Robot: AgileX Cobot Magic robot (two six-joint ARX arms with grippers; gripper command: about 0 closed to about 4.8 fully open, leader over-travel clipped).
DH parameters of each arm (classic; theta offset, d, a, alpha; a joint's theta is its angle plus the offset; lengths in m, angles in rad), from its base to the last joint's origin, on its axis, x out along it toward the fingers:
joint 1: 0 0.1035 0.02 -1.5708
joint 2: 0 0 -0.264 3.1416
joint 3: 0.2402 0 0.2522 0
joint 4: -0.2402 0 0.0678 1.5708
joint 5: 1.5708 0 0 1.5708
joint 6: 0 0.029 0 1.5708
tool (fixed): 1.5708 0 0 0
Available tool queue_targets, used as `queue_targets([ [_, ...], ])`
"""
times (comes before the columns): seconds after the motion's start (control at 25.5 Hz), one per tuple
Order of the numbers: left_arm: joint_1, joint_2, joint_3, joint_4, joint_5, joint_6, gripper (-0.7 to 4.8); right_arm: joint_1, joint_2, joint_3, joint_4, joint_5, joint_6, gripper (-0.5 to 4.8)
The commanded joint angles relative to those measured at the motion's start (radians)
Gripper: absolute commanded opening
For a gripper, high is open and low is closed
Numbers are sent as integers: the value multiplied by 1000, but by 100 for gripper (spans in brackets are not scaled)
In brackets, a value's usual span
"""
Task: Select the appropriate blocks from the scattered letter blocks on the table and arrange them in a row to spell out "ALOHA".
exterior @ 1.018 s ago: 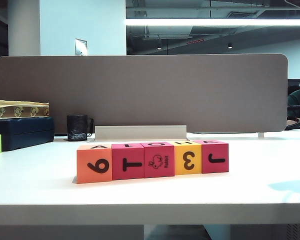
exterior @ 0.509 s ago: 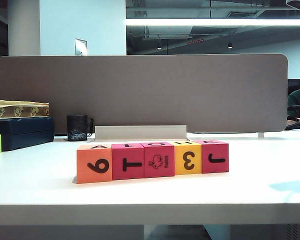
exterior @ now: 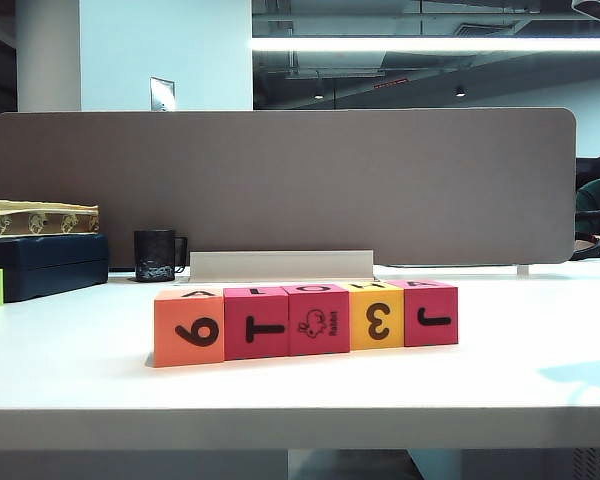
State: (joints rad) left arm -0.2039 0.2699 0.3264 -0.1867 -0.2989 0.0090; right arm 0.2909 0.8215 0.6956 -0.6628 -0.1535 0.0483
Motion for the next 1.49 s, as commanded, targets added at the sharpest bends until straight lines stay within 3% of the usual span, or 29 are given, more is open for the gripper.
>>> queue_targets([
  [0.04,84,-46,-108,133,11,-47,-5,1,-3,3,9,-2,4,-5],
  [0.16,170,-150,-230,132,19,-79,-5,1,-3,3,9,-2,4,-5],
  [0.23,236,-229,-282,129,107,-93,-5,1,-3,3,10,-2,4,-5],
  [0.31,251,-257,-297,128,132,-92,-5,1,-3,3,10,-2,4,-6],
  [0.59,250,-268,-320,85,172,-86,-5,1,-3,3,10,-2,4,-6],
  [0.82,249,-268,-320,-6,307,16,-5,1,-3,3,10,-2,4,-6],
  [1.49,250,-267,-320,1,306,-17,-5,1,-3,3,10,-2,4,-5],
])
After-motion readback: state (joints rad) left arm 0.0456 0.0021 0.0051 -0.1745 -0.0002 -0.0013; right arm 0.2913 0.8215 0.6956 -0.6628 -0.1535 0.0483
